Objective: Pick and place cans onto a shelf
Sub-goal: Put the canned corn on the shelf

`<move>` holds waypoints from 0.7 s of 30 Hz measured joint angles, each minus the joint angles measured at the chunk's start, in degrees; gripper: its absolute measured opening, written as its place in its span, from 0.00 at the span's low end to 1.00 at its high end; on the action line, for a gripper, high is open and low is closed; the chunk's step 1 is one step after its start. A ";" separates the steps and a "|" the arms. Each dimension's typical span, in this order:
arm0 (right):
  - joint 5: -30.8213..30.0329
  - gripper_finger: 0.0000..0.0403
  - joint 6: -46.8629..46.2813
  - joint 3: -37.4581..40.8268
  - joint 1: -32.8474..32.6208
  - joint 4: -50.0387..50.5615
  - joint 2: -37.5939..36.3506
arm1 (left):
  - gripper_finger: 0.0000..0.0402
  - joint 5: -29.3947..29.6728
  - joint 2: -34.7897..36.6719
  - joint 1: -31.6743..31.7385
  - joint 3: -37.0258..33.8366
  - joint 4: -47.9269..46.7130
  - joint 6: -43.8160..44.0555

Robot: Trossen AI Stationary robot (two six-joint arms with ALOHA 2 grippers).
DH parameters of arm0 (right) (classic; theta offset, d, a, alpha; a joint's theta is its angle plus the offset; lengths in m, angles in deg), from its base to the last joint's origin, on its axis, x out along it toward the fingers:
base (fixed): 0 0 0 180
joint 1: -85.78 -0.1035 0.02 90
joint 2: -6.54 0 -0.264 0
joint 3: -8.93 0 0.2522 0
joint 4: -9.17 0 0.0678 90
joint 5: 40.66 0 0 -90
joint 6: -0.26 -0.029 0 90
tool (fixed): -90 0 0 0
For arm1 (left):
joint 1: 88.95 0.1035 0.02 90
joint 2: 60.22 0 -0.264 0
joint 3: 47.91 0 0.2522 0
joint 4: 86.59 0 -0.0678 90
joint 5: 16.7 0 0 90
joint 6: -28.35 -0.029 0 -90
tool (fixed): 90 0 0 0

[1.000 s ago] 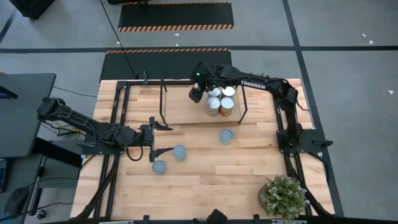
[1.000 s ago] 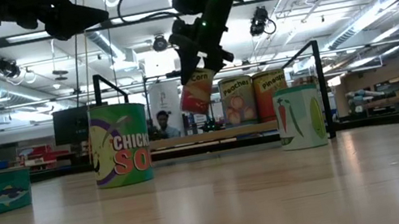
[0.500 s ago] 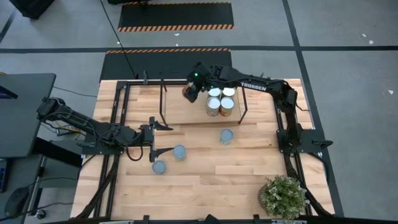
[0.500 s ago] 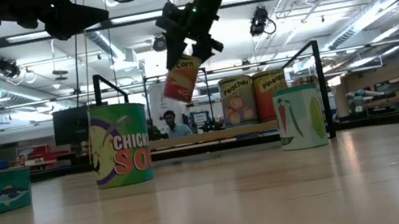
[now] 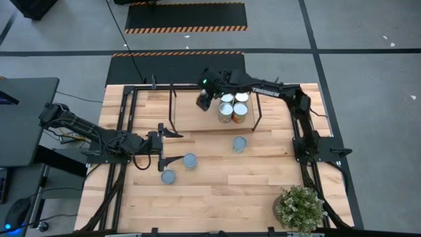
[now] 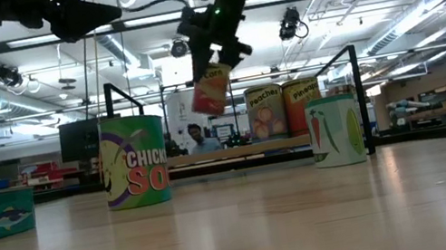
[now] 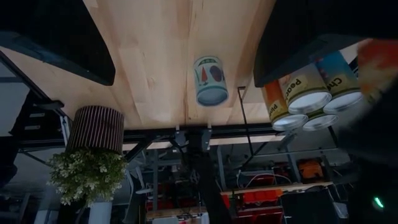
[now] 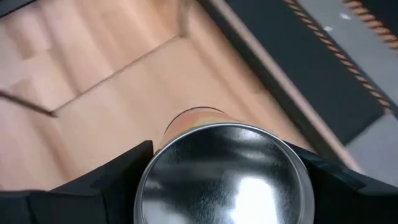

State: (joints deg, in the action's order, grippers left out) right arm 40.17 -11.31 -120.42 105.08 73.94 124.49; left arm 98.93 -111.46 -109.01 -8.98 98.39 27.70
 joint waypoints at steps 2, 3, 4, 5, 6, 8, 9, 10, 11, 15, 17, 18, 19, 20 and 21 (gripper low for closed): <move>0.16 0.82 0.36 -0.02 -0.64 -0.11 1.16 | 0.97 0.02 0.00 0.00 -0.02 0.12 -0.02; -0.17 0.82 0.89 -0.64 -0.85 0.28 1.91 | 0.97 0.02 0.00 0.00 0.00 0.34 -0.02; 0.02 0.82 0.88 -1.50 -0.71 0.60 2.49 | 0.97 0.00 -0.01 0.00 -0.01 0.37 -0.01; -0.02 0.82 0.82 -2.64 -0.27 1.62 3.52 | 0.97 0.00 0.00 0.00 -0.02 0.29 0.00; -0.26 0.82 0.82 -3.89 0.45 2.13 4.31 | 0.97 0.00 0.00 -0.03 -0.01 0.44 0.00; -0.32 0.82 0.82 -6.41 1.55 4.22 6.29 | 0.97 0.00 0.00 -0.02 0.00 0.49 0.00; -0.43 0.82 0.82 -7.69 2.01 5.56 7.20 | 0.97 0.00 0.00 -0.04 -0.01 0.50 0.03; -0.18 0.82 0.90 -9.03 2.41 7.49 8.21 | 0.97 0.00 0.00 -0.04 -0.02 0.37 0.11; 0.13 0.82 1.06 -10.28 2.57 9.32 9.13 | 0.97 0.00 0.00 -0.04 -0.02 -0.03 0.24; 1.97 0.82 1.16 -14.79 3.35 14.08 11.37 | 0.97 0.00 0.00 -0.04 0.00 -1.20 0.43; 2.40 0.82 1.15 -16.45 3.99 16.63 11.69 | 0.97 0.00 0.00 -0.03 -0.02 -1.24 0.44; 2.37 0.82 1.15 -17.03 4.30 17.29 11.77 | 0.97 -0.02 0.00 0.05 0.00 -1.23 0.44; 2.37 0.82 1.06 -17.47 4.69 17.84 11.82 | 0.97 0.00 0.00 0.09 -0.02 -1.29 0.44; 2.36 0.82 1.03 -17.55 5.00 18.72 11.82 | 0.97 0.00 -0.02 0.09 0.00 -1.27 0.46; 2.45 0.82 0.95 -17.56 5.27 19.33 11.82 | 0.97 0.00 0.00 0.13 0.00 -1.33 0.74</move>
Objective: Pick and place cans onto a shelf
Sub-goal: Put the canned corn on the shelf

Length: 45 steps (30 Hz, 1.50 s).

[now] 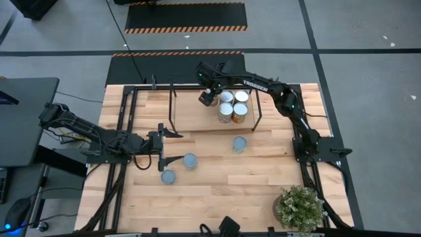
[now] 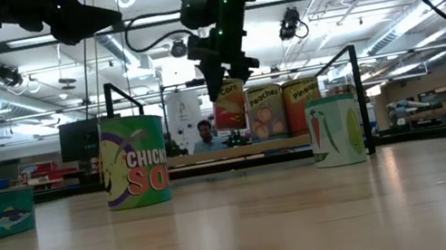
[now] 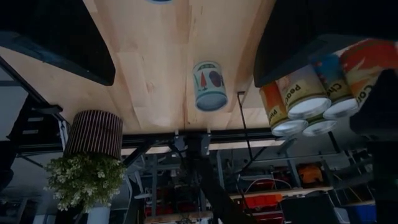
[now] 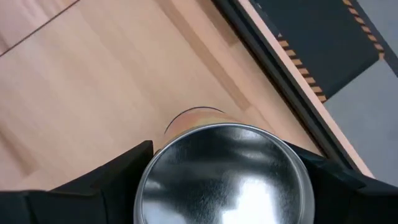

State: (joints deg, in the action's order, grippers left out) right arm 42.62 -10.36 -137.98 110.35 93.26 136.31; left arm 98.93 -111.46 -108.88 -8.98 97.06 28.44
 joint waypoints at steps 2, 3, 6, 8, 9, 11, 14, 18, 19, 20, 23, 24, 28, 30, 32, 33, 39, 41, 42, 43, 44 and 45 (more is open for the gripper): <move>0.50 0.82 -0.31 -0.02 0.67 0.34 0.00 | 0.97 0.00 0.00 0.00 0.00 -0.24 0.86; 0.77 0.82 -0.34 -0.02 1.02 1.14 0.00 | 0.97 0.00 0.00 0.00 0.00 -0.18 1.12; 0.82 0.82 -0.43 0.04 1.76 1.98 0.35 | 0.97 -0.01 -0.01 -0.02 -0.02 -0.23 1.72; 1.31 0.82 -0.91 0.22 1.96 2.90 0.60 | 0.97 0.00 -0.01 -0.02 -0.02 -0.49 2.24; 1.42 0.82 -0.91 0.41 1.95 2.38 0.61 | 0.97 0.00 -0.01 -0.02 -0.01 -0.67 2.25; 1.79 0.82 -0.74 0.49 1.70 0.93 0.61 | 0.97 0.00 0.00 -0.02 -0.02 -0.70 2.23; 1.98 0.82 -0.34 0.55 1.60 1.24 0.61 | 0.97 0.00 0.00 -0.02 -0.02 -1.06 2.23; 1.83 0.82 0.14 0.55 1.87 0.23 0.61 | 0.97 0.00 -0.01 -0.02 -0.02 -1.12 2.23; 1.79 0.82 0.14 0.55 1.92 -0.34 0.61 | 0.97 0.00 -0.01 -0.02 -0.02 -1.11 2.24; 1.71 0.82 0.16 0.55 1.92 -0.76 0.61 | 0.97 0.00 0.00 -0.02 0.00 -1.10 2.25; 1.59 0.82 0.25 0.58 1.86 -0.82 0.59 | 0.97 0.00 0.00 -0.02 0.00 -1.12 2.28; 1.25 0.82 0.27 0.88 1.86 -1.06 0.56 | 0.97 0.00 -0.02 -0.02 -0.02 -1.13 2.28; 1.40 0.82 0.06 3.94 2.06 -2.15 0.42 | 0.97 0.00 -0.01 -0.02 -0.02 -1.40 2.29; 1.42 0.82 -0.15 5.25 2.23 -2.64 0.42 | 0.97 0.00 -0.02 -0.02 -0.02 -1.51 2.28; 1.53 0.82 -0.13 6.28 2.44 -3.09 0.42 | 0.97 0.00 0.00 -0.02 0.00 -1.51 2.30; 1.73 0.82 -0.05 6.62 2.55 -3.31 0.42 | 0.97 0.00 0.00 -0.02 -0.02 -1.53 2.30; 2.21 0.85 0.62 7.61 2.94 -5.33 0.42 | 0.97 0.00 0.00 -0.02 -0.02 -1.51 2.30; 2.33 0.88 0.70 7.68 2.96 -5.43 0.42 | 0.97 0.00 0.00 -0.02 0.00 -1.51 2.30; 2.33 0.89 0.70 7.68 2.96 -5.45 0.42 | 0.97 0.00 -0.02 -0.03 -0.02 -1.51 2.30; 2.33 0.90 0.70 7.68 2.96 -5.44 0.42 | 0.97 0.00 0.00 -0.04 -0.02 -1.51 2.30; 2.38 0.92 0.70 7.69 2.96 -5.44 0.42 | 0.97 0.00 0.00 -0.04 -0.02 -1.51 2.30; 2.45 0.93 0.70 7.68 2.96 -5.43 0.42 | 0.97 0.00 -0.01 -0.04 -0.02 -1.51 2.30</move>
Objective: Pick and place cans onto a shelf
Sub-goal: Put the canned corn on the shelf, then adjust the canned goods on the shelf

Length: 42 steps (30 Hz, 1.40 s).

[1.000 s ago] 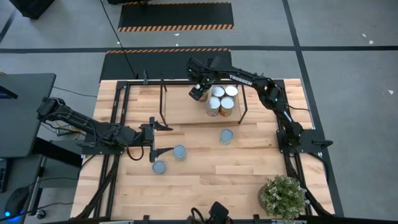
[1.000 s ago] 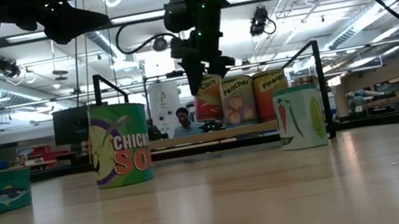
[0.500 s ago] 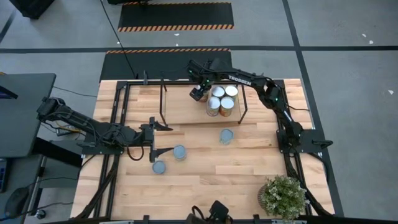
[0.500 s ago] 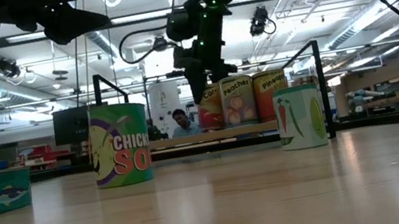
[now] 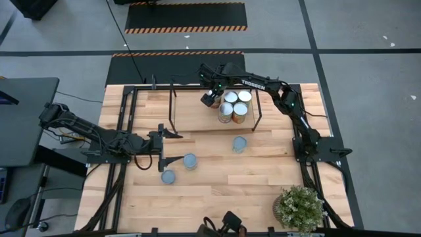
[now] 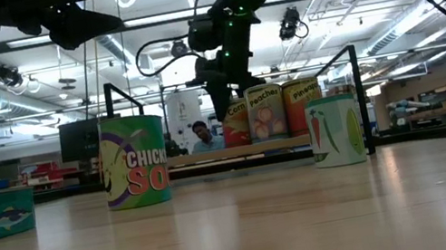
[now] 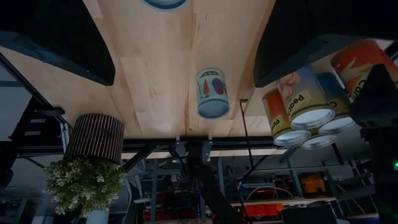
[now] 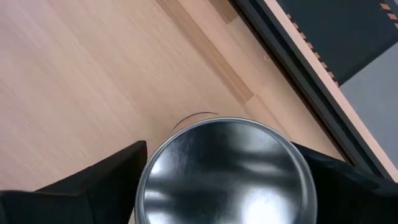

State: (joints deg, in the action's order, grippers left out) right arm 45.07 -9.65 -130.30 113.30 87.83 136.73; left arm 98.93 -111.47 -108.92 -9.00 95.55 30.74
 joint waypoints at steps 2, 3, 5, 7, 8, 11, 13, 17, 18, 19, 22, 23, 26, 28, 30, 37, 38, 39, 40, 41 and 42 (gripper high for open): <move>0.01 0.94 -0.09 0.00 -0.01 0.07 0.00 | 0.97 -0.01 0.01 0.00 0.01 -0.01 0.00; 0.01 0.95 -0.44 0.00 0.00 0.09 0.00 | 0.97 0.00 0.00 0.00 0.01 -0.02 0.00; 0.68 0.95 -1.68 -0.11 0.00 0.26 -0.02 | 0.97 0.00 0.01 0.00 0.00 -0.03 0.00; 1.51 0.95 -2.87 -0.64 -0.02 1.10 -0.02 | 0.97 0.00 0.01 0.00 0.00 -0.04 -0.02; 1.54 0.95 -3.72 -0.70 -0.10 1.13 -0.13 | 0.97 0.00 0.01 0.00 0.01 -0.04 -0.04; 2.18 0.94 -5.74 -0.84 -0.27 1.88 -0.22 | 0.97 0.00 0.00 0.01 0.01 -0.07 -0.04; 2.81 0.94 -5.97 -1.01 -0.40 2.93 -0.29 | 0.97 0.00 0.01 0.00 0.02 -0.09 -0.04; 3.63 0.94 -6.03 -1.14 -0.79 3.60 -0.89 | 0.97 0.00 0.00 0.00 0.02 -0.10 -0.02; 4.17 0.94 -6.03 -1.19 -0.83 3.95 -1.04 | 0.97 0.00 0.01 0.00 0.00 -0.16 -0.02; 4.62 0.94 -6.01 -1.62 -0.82 4.61 -1.17 | 0.97 -0.01 -0.01 0.00 0.00 -0.33 -0.02; 4.78 0.94 -5.51 -3.89 -0.78 7.02 -1.49 | 0.97 0.00 0.00 0.01 0.01 -0.45 -0.02; 4.69 0.94 -5.14 -5.19 -0.71 7.54 -1.51 | 0.97 -0.02 0.01 0.00 0.00 -0.44 -0.02; 3.75 0.94 -2.84 -8.64 -0.70 8.81 -1.62 | 0.97 -0.01 0.01 0.00 0.00 -0.42 -0.02; 3.82 0.94 -0.54 -9.62 -0.87 8.34 -1.85 | 0.97 0.00 0.01 0.00 0.00 -0.42 -0.02; 3.73 0.94 2.78 -8.80 -1.65 7.62 -2.90 | 0.97 -0.02 -0.01 0.00 0.00 -0.54 -0.02; -7.67 0.94 11.32 -8.70 -7.84 11.96 -2.95 | 0.97 -0.01 0.01 0.00 0.01 -0.91 -0.01; -8.79 0.94 12.57 -8.70 -8.64 12.68 -2.97 | 0.97 0.00 -0.01 0.00 0.00 -0.87 0.00; -9.58 0.94 13.71 -8.70 -9.36 13.50 -2.97 | 0.97 -0.02 0.01 -0.09 0.00 -0.87 0.00; -10.51 0.94 14.85 -8.70 -10.06 14.45 -2.95 | 0.97 -0.02 0.00 -0.20 0.02 -0.87 -0.02; -11.76 0.94 16.03 -8.70 -10.76 15.37 -2.95 | 0.97 0.00 0.01 -0.22 0.00 -0.87 0.00; -12.99 0.94 17.30 -8.70 -11.42 16.15 -2.95 | 0.97 -0.02 0.00 -0.20 0.01 -0.84 0.00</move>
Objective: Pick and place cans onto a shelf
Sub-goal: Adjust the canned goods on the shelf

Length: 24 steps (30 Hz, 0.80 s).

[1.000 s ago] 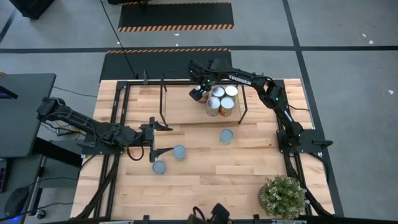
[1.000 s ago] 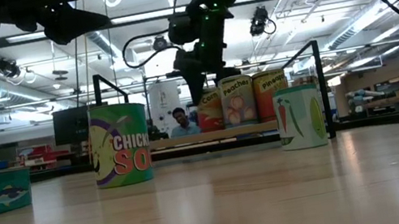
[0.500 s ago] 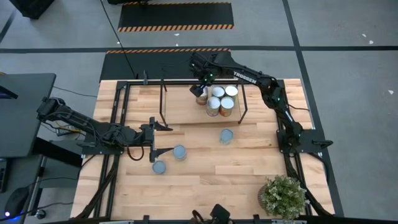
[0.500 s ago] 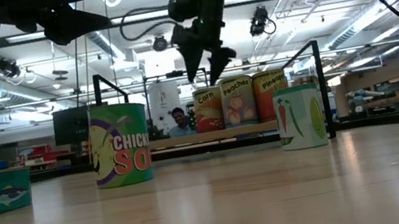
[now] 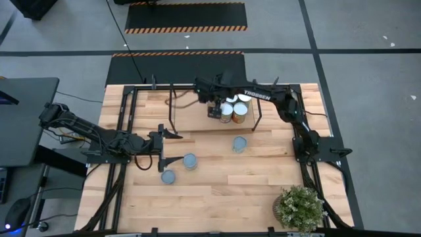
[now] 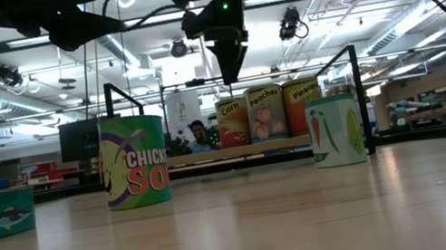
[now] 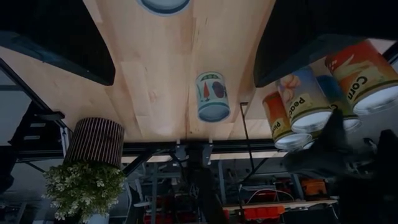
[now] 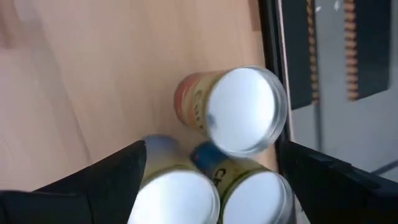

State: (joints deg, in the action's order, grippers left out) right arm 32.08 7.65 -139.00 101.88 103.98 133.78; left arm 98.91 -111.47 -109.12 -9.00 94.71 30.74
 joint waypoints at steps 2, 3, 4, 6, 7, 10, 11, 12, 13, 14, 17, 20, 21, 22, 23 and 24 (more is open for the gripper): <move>-1.80 0.94 1.32 0.76 -0.78 -0.31 -0.02 | 0.97 -0.01 -0.01 0.00 -0.01 -0.01 0.01; -1.84 0.94 1.51 1.33 -1.00 -0.65 -0.02 | 0.97 0.01 0.01 0.00 0.02 0.01 0.15; -1.93 0.94 1.41 1.70 -1.14 -0.64 0.08 | 0.97 0.01 -0.01 0.00 -0.01 -0.01 0.25; -2.22 0.94 0.87 2.13 -1.16 -0.87 0.15 | 0.97 0.01 0.00 0.00 0.00 0.00 0.30; -2.80 0.94 0.52 2.43 -1.13 -1.13 0.07 | 0.97 0.01 -0.01 0.00 -0.01 0.00 0.32; -5.51 0.94 -0.25 3.41 -0.99 -1.41 0.07 | 0.97 0.01 0.00 0.00 -0.01 0.01 0.37; -6.13 0.94 -0.61 3.74 -0.89 -1.52 0.07 | 0.97 -0.01 0.01 0.00 -0.01 -0.01 0.37; -6.67 0.94 -1.07 4.12 -0.74 -1.76 0.06 | 0.97 -0.01 0.01 0.00 -0.01 0.01 0.39; -7.10 0.94 -1.49 4.55 -0.58 -1.95 0.04 | 0.97 0.02 0.01 0.00 -0.01 0.03 0.39; -7.22 0.94 -1.79 5.01 -0.38 -1.95 0.05 | 0.97 0.02 0.01 0.00 0.00 0.02 0.41; -7.41 0.94 -2.76 6.15 -0.12 -1.98 0.07 | 0.97 -0.01 0.00 0.00 -0.01 0.03 0.42; -7.99 0.94 -3.65 6.36 -0.18 -1.74 0.07 | 0.97 0.00 -0.01 0.00 0.01 0.02 0.42; -8.33 0.94 -3.93 6.36 -0.19 -1.65 0.07 | 0.97 0.01 0.00 0.00 0.00 0.01 0.43; -8.53 0.94 -4.21 6.36 -0.28 -1.43 0.07 | 0.97 0.01 0.01 0.00 -0.01 0.01 0.42; -8.60 0.94 -4.42 6.36 -0.34 -1.10 0.07 | 0.97 0.00 -0.01 0.00 0.00 0.01 0.42; -8.61 0.94 -4.64 6.36 -0.34 -0.60 0.07 | 0.97 0.01 0.01 0.00 0.01 0.01 0.42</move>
State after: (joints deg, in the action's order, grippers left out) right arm 23.47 3.01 -132.64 101.55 103.38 133.84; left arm 98.92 -111.46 -109.12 -8.99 94.72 31.15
